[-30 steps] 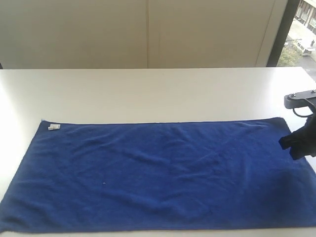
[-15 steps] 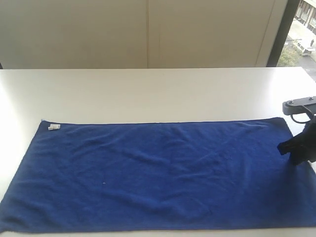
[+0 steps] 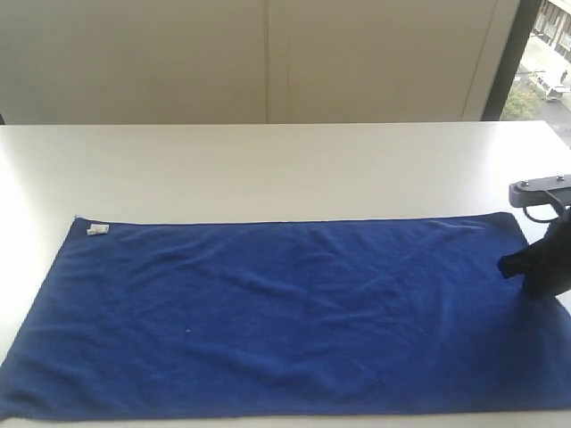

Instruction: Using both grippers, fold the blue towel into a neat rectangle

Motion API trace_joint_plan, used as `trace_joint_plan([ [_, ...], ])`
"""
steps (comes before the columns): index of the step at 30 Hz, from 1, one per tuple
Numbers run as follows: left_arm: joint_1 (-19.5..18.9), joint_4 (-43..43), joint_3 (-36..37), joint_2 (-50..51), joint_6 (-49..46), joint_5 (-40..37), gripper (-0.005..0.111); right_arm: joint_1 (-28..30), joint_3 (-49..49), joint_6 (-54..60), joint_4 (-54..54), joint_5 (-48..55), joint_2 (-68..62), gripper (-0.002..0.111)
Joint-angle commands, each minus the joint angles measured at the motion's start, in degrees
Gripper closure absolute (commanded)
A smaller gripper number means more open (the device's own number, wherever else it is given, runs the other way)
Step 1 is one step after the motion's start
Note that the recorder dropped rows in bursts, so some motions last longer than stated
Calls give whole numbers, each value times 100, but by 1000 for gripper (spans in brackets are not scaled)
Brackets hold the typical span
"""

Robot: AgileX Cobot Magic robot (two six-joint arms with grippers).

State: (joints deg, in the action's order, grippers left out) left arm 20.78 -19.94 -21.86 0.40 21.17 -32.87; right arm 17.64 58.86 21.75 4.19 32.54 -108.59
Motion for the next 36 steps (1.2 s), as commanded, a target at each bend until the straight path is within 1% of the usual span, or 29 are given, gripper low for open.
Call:
trace_joint_plan([
  [1,-3,-16,28,-40,-28,30,107,20,-28,-90,-109,137,-134,86],
  [5,-3,-16,28,-40,-31,30,107,20,-28,-115,-121,146,-174,93],
  [9,-3,-16,28,-40,-31,30,107,20,-17,-315,-347,170,-163,107],
  [10,-3,-16,28,-40,-31,30,107,44,-17,-457,-419,153,-148,108],
  [16,-3,-16,28,-40,-31,30,107,252,-9,-1077,-1093,56,69,108],
  [19,-3,-16,28,-40,-31,30,107,357,78,-1439,-1531,164,118,108],
  [23,-3,-16,28,-40,-31,30,107,385,279,-1466,-1480,511,131,108],
  [30,-3,-16,28,-40,-31,30,107,81,391,-1413,-1087,630,412,108],
  [33,-3,-5,28,-40,-30,30,107,-123,391,-1400,-874,630,539,108],
  [36,-3,7,28,-40,-30,30,107,-479,391,-1378,-515,617,601,108],
])
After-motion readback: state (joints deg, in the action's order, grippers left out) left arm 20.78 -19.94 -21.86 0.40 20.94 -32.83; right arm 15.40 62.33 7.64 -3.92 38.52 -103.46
